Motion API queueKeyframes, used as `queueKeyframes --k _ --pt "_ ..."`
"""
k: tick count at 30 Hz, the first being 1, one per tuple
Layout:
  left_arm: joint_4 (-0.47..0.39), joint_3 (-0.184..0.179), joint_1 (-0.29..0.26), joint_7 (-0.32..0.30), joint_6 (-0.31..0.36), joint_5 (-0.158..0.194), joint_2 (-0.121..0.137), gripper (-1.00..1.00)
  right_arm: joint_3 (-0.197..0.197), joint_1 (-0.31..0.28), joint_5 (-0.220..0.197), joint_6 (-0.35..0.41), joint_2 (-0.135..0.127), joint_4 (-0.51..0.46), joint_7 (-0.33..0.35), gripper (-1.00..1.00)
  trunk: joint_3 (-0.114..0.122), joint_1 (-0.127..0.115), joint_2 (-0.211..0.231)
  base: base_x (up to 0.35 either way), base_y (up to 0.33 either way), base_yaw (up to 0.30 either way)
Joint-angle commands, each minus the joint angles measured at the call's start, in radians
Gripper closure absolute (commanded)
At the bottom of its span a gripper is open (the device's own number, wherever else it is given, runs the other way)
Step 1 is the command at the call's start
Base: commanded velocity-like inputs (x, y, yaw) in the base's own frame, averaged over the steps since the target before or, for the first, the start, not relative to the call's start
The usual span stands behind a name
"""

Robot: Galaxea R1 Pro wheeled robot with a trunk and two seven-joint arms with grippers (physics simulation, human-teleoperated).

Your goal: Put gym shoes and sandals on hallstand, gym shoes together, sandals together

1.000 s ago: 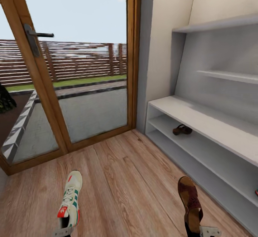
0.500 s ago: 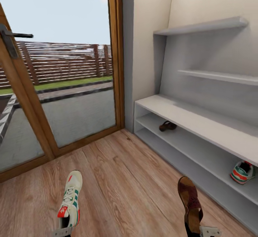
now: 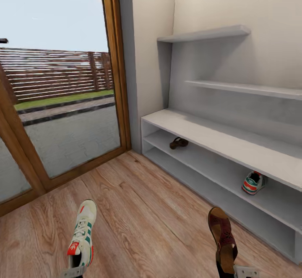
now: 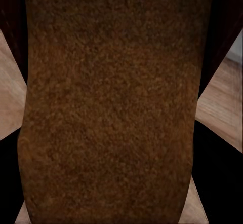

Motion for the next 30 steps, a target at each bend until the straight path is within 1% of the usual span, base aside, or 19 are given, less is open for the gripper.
queueKeyframes --k 1,30 --pt "0.000 0.008 -0.001 -0.010 -0.003 -0.007 -0.001 1.00 -0.008 -0.001 0.010 -0.004 0.001 0.001 0.008 1.00 -0.001 0.000 0.000 -0.001 0.000 -0.272" --pt "0.000 0.007 -0.001 -0.010 -0.003 -0.007 -0.001 1.00 -0.008 -0.001 0.010 -0.004 0.001 0.001 0.008 1.00 -0.001 0.000 0.000 0.000 0.000 -0.272"
